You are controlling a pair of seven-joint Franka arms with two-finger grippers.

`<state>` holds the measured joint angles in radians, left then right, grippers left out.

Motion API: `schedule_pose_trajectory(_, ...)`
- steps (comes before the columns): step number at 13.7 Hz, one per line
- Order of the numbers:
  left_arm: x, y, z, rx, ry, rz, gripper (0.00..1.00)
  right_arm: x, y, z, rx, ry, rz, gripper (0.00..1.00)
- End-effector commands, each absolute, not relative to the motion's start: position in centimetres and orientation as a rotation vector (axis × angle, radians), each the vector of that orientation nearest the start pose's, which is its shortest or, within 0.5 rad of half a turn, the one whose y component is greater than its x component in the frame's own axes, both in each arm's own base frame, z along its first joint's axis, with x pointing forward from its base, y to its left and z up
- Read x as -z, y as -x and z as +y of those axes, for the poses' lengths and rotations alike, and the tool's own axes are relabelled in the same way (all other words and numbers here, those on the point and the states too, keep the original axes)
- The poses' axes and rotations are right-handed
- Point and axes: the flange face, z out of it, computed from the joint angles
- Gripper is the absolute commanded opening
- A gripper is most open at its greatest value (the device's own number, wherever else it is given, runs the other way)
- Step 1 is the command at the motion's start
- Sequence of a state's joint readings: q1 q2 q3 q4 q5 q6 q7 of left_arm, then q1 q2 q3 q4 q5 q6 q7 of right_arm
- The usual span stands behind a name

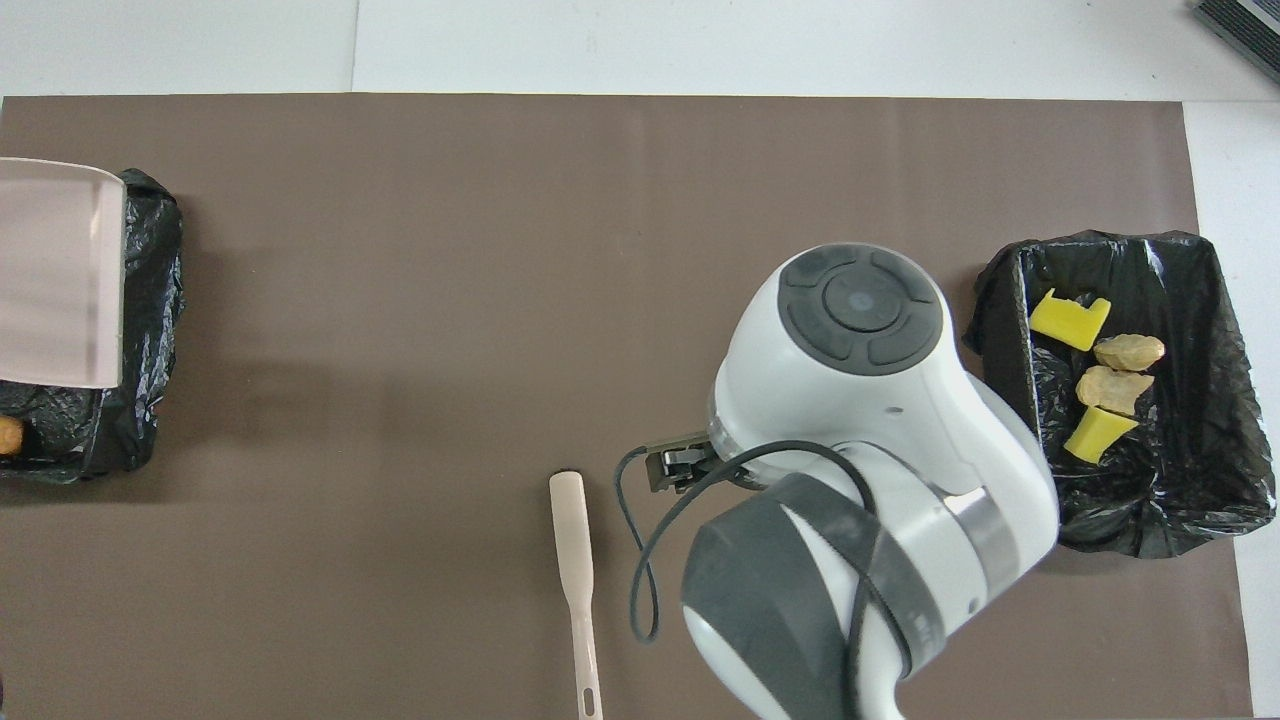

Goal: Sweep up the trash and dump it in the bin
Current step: 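Carry the empty dustpan back to the table center with the left gripper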

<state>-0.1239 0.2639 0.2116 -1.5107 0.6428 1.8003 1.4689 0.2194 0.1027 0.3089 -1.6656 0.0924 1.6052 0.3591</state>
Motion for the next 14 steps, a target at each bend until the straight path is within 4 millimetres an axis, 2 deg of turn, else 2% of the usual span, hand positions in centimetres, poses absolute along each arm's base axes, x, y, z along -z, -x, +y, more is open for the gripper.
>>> schedule_pose_trajectory(1,-52.2,-63.2,2.7,-0.560,2.037,1.691,0.00,-55.9,-51.3,23.4,-0.229,3.093,-0.393,1.00)
schedule_pose_trajectory(3,-49.7,-62.8,-2.1,-0.514,2.174,1.602,0.00,-57.1,-52.5,19.1,-0.191,3.084,-0.424,1.00)
schedule_pose_trajectory(5,-47.3,-62.1,-6.0,-0.455,2.351,1.496,0.00,-57.8,-53.6,14.9,-0.154,3.114,-0.323,1.00)
schedule_pose_trajectory(6,-46.2,-61.5,-8.0,-0.432,2.447,1.429,0.00,-57.9,-54.0,13.4,-0.151,3.116,-0.282,1.00)
schedule_pose_trajectory(8,-44.0,-60.8,-13.3,-0.391,2.602,1.279,0.00,-58.0,-54.8,10.5,-0.134,3.124,-0.199,1.00)
schedule_pose_trajectory(10,-41.4,-60.1,-18.7,-0.356,2.742,1.072,0.00,-60.0,-55.6,7.0,-0.064,3.132,-0.101,1.00)
schedule_pose_trajectory(13,-39.9,-59.0,-25.6,-0.264,2.905,0.813,0.00,-61.1,-56.7,1.3,-0.017,3.168,0.047,1.00)
schedule_pose_trajectory(14,-39.5,-58.8,-27.0,-0.237,2.946,0.718,0.00,-61.3,-56.8,0.0,-0.008,3.170,0.084,1.00)
